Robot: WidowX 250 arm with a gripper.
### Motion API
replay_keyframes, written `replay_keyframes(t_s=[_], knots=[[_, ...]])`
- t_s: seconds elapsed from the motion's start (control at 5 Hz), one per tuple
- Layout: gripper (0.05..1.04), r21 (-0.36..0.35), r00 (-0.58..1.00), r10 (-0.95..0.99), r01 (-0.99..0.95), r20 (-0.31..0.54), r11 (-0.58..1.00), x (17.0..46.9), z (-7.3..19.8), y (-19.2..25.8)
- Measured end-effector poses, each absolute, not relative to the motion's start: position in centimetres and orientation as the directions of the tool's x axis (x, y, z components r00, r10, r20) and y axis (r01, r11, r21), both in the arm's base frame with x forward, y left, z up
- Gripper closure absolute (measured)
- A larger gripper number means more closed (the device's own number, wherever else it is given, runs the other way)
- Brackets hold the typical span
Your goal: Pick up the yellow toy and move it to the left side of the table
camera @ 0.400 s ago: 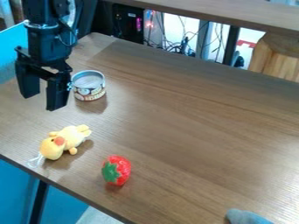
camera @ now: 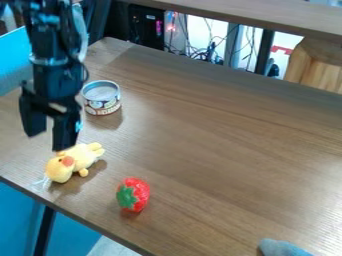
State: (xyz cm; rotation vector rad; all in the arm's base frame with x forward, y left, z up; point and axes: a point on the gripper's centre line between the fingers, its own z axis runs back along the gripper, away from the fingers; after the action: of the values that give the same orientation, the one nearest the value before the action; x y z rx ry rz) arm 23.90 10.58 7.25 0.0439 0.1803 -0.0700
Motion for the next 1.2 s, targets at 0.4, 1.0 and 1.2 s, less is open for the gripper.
replay_keyframes(t_s=[0.4, 1.0, 1.2], knots=[[0.083, 0.154, 0.990, -0.107, 0.120, -0.091, 0.981, 24.3, 3.3, 9.4], [0.363, 0.176, 0.991, -0.071, 0.091, -0.116, 0.980, 26.6, 1.9, 9.3], [0.557, 0.118, 0.988, -0.058, 0.075, -0.143, 0.990, 25.5, 2.2, 8.8]])
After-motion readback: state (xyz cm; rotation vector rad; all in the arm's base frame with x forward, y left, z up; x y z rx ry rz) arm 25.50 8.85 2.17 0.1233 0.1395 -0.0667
